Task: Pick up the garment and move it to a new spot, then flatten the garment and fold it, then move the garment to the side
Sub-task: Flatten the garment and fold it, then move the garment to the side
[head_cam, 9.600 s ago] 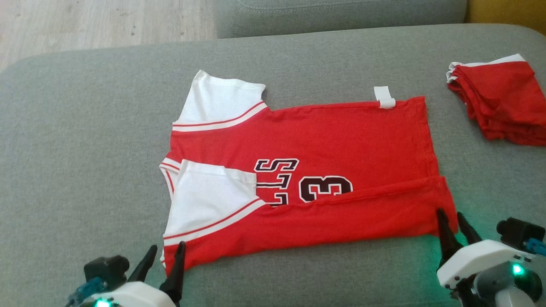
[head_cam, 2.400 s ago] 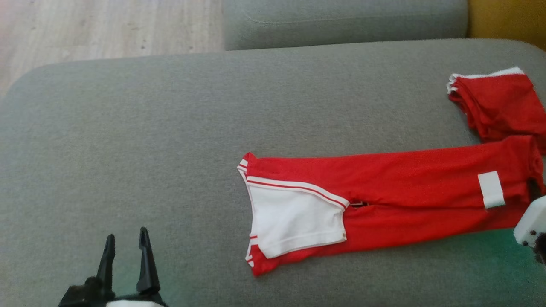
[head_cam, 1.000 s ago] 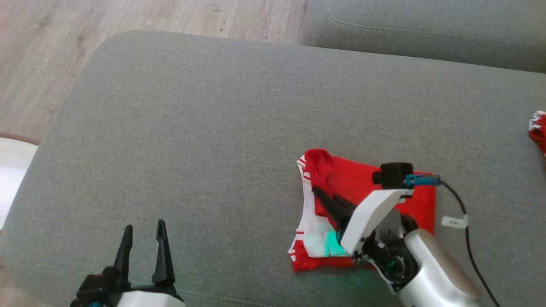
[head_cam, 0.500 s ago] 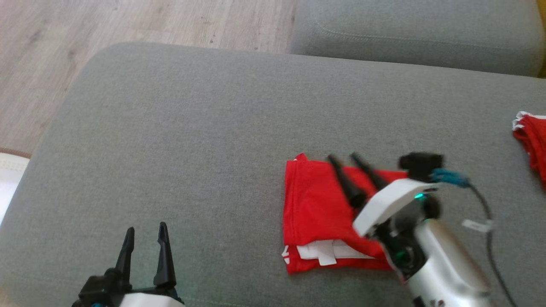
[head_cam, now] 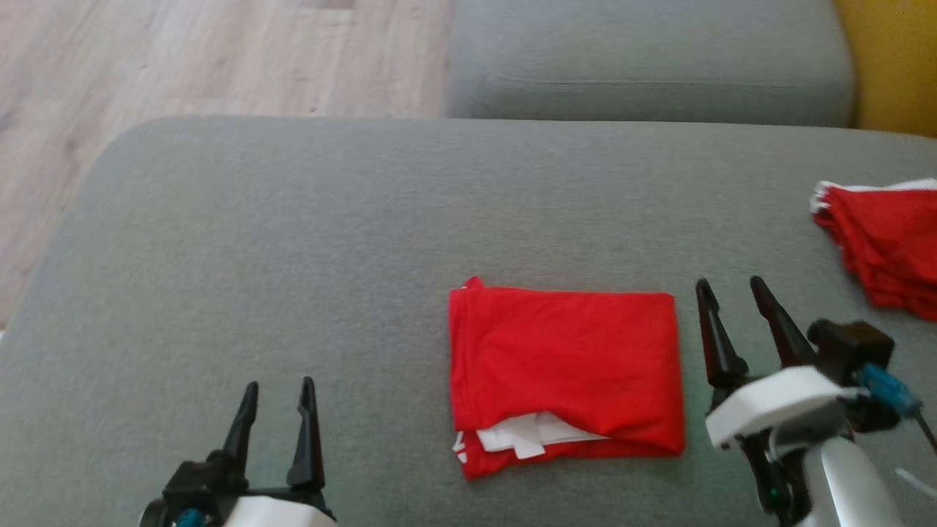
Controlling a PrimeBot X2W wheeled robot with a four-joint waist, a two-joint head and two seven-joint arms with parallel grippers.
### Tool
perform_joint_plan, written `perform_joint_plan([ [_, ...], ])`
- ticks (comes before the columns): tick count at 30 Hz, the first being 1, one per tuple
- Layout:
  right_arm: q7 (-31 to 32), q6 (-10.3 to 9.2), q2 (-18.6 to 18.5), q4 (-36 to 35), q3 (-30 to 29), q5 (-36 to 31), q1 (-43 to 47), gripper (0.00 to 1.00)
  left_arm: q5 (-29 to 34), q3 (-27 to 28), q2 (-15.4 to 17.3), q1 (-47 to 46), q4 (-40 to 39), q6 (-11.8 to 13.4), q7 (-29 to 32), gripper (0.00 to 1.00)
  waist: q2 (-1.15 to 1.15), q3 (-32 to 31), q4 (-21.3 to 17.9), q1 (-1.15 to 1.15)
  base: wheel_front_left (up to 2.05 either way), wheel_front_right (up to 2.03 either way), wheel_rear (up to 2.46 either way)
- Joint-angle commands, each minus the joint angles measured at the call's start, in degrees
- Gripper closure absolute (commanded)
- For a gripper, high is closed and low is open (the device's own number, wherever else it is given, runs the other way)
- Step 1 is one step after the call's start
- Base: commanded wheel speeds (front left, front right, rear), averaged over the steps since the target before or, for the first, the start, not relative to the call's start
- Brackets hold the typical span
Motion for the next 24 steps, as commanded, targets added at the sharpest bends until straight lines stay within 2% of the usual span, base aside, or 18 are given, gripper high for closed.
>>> perform_joint_plan([
  [1,-1.12,0.21,0.26,-2.72,0.67,-1.24,-0.93,0.00,0.07,1.41,0.04,-2.81,-1.50,-0.37,-0.09,0.00,0.00,-0.55,-1.30,0.00,0.00,0.00,0.00],
  [9,-4.45,0.21,0.33,-2.99,-0.79,-2.60,3.47,0.00,-0.63,1.23,-0.09,-1.82,-0.42,-0.20,-0.10,0.00,0.00,-1.24,-3.80,0.00,0.00,0.00,0.00],
  [15,-5.77,0.21,0.34,-1.79,-1.77,-3.03,4.98,0.00,-1.51,1.65,0.20,-1.36,0.15,0.06,0.39,0.00,0.00,-1.76,-3.93,0.00,0.00,0.00,0.00],
  [24,-6.84,0.21,0.34,0.23,0.08,-2.72,5.48,0.00,-2.35,1.87,0.62,-1.40,1.03,-0.04,0.52,0.00,0.00,-1.90,-3.50,0.00,0.00,0.00,0.00],
])
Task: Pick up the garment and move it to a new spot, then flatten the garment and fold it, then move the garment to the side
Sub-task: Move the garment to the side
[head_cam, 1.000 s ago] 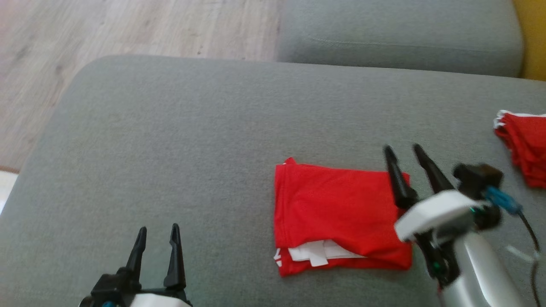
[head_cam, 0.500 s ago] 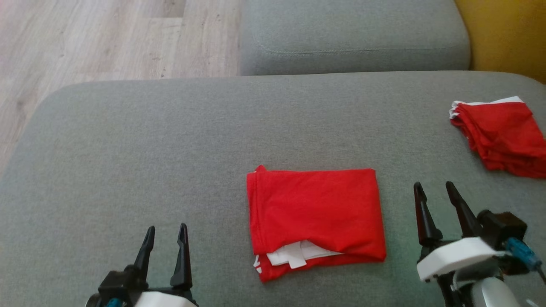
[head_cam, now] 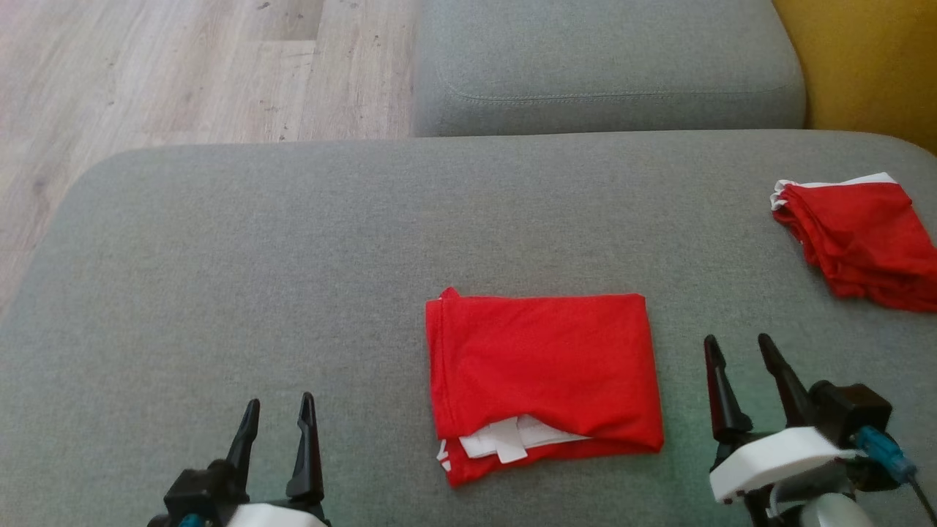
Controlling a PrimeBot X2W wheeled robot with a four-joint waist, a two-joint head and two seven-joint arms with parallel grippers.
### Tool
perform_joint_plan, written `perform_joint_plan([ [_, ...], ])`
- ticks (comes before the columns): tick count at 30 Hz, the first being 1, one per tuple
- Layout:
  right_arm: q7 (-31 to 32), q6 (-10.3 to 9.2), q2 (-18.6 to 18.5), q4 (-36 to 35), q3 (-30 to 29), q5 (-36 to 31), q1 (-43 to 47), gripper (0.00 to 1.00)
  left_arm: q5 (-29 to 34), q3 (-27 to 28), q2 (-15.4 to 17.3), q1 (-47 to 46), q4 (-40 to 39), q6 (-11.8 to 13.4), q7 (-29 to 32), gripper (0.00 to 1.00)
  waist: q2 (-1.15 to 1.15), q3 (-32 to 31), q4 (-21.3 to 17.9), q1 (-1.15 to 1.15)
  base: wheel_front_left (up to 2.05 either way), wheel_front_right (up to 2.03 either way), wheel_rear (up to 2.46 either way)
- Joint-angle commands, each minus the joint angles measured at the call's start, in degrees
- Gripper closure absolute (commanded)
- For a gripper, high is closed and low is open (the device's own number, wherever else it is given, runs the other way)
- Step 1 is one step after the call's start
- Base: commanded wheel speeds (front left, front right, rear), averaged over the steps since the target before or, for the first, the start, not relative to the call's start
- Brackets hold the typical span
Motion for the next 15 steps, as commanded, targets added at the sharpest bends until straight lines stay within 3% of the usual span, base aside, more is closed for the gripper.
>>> perform_joint_plan([
  [1,-1.04,0.21,-0.23,-1.46,1.76,0.01,-1.13,0.00,-0.29,2.29,0.71,-1.84,-1.33,0.25,-0.18,0.00,0.00,0.01,0.08,0.00,0.00,0.00,0.00],
  [15,-0.91,0.21,-0.23,-0.06,3.30,-0.17,-1.32,0.00,-0.45,1.97,0.90,-2.11,-0.91,0.56,-0.53,0.00,0.00,0.17,0.38,0.00,0.00,0.00,0.00],
])
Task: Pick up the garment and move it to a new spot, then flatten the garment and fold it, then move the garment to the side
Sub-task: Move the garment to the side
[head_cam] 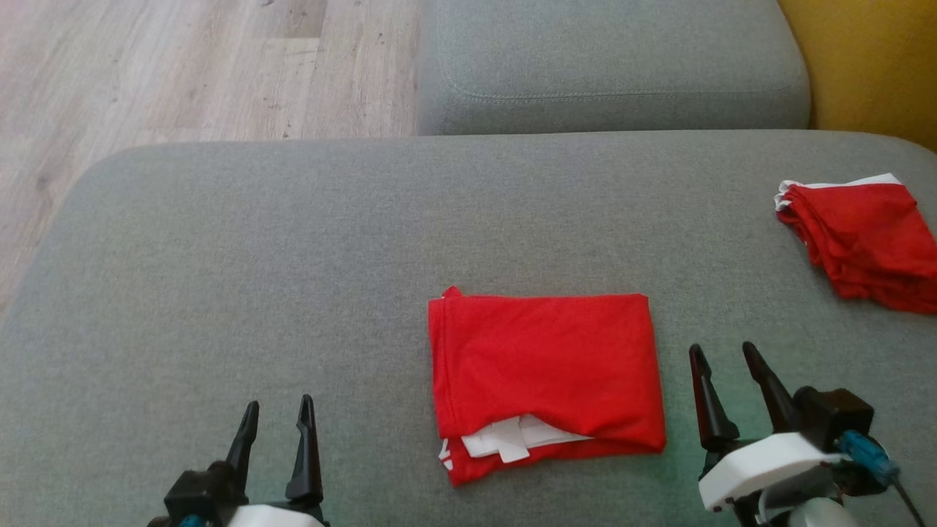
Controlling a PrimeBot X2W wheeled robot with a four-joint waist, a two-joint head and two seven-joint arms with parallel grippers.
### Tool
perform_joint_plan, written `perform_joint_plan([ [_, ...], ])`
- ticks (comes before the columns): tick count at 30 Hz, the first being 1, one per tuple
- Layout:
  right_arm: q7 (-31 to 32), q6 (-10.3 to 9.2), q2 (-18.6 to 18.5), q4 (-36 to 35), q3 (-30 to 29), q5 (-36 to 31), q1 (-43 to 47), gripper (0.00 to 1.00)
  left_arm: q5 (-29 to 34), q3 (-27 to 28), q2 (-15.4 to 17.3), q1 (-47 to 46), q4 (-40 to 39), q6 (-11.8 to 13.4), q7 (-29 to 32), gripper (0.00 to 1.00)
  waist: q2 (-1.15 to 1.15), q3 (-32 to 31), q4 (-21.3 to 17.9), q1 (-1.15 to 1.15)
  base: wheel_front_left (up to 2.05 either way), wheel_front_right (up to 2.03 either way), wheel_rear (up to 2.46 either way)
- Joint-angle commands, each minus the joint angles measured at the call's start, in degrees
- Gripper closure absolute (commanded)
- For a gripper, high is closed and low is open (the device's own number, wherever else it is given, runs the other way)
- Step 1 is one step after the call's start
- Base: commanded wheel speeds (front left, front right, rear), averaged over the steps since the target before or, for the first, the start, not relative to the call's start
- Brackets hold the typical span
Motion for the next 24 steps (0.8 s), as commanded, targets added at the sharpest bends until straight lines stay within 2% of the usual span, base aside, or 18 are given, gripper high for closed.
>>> perform_joint_plan([
  [1,-0.24,0.21,-0.25,-1.64,1.49,-0.37,-1.34,0.00,-0.45,2.00,0.79,-2.10,-1.45,0.38,-0.52,0.00,0.00,0.06,0.03,0.00,0.00,0.00,0.00],
  [7,4.30,0.21,-0.25,-0.27,1.00,-2.07,-2.41,0.00,-0.52,1.76,0.82,-2.49,-1.41,0.42,-0.59,0.00,0.00,0.88,0.94,0.00,0.00,0.00,0.00],
  [16,15.03,0.21,-0.25,3.13,-3.27,-3.42,-6.28,0.00,-0.55,1.21,0.29,-3.89,-0.92,0.16,-1.02,0.00,0.00,4.35,5.11,0.00,0.00,0.00,0.00],
  [24,25.16,0.21,-0.25,5.66,-4.61,1.05,-9.29,0.00,-0.85,1.10,-0.98,-5.16,0.80,-0.37,-1.91,0.00,0.00,7.22,8.83,0.00,0.00,0.00,0.00],
])
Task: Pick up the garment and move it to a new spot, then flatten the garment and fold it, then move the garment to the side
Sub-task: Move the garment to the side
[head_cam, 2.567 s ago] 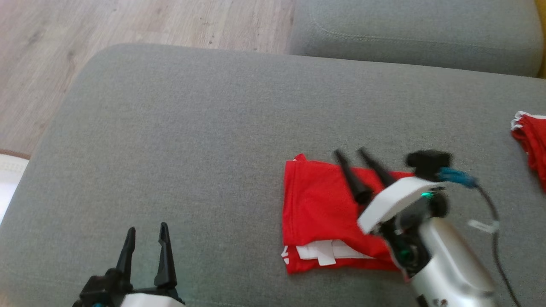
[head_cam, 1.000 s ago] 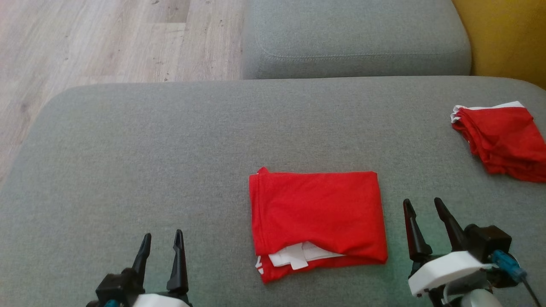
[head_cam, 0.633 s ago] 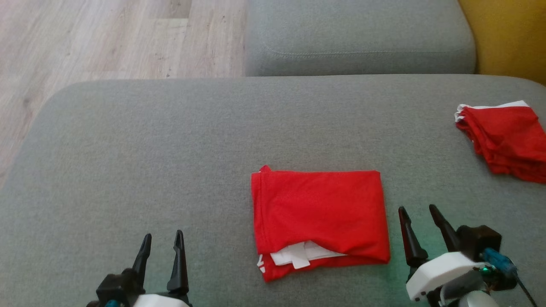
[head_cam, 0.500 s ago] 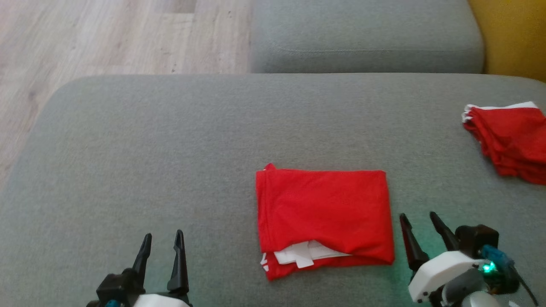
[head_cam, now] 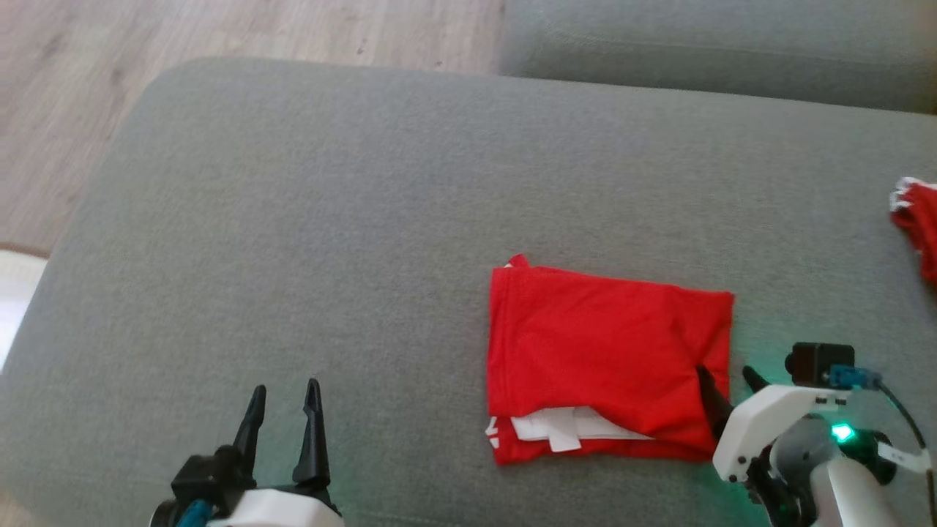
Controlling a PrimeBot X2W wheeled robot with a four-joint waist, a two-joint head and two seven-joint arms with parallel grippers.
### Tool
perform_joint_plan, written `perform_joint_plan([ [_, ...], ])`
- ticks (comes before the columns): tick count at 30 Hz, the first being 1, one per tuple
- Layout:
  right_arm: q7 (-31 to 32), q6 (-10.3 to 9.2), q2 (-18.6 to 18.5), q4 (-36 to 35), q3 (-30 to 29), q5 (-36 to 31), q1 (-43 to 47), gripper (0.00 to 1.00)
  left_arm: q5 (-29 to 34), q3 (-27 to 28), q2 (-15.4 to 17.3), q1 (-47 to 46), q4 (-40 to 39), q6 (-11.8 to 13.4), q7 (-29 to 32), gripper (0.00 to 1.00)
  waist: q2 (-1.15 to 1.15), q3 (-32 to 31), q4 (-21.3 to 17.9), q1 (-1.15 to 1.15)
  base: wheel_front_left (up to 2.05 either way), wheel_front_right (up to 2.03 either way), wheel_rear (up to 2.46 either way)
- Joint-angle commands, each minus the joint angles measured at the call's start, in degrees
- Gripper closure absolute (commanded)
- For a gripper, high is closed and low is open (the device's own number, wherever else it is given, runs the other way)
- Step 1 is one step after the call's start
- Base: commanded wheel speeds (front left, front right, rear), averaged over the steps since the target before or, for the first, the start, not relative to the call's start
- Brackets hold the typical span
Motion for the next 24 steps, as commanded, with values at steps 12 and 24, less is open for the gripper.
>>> perform_joint_plan([
  [12,6.98,0.21,-0.31,-4.35,3.10,1.89,-3.17,1.00,0.04,2.27,-0.78,-2.72,0.65,-0.92,-1.60,0.00,0.00,1.01,0.43,-0.01,0.00,0.00,0.00],
  [24,2.49,0.21,-2.22,-8.45,-0.96,-1.08,-9.12,1.00,1.20,1.43,-0.39,-3.50,-0.73,-1.32,-1.65,0.00,0.00,4.10,-12.89,-0.01,0.00,0.00,0.00],
])
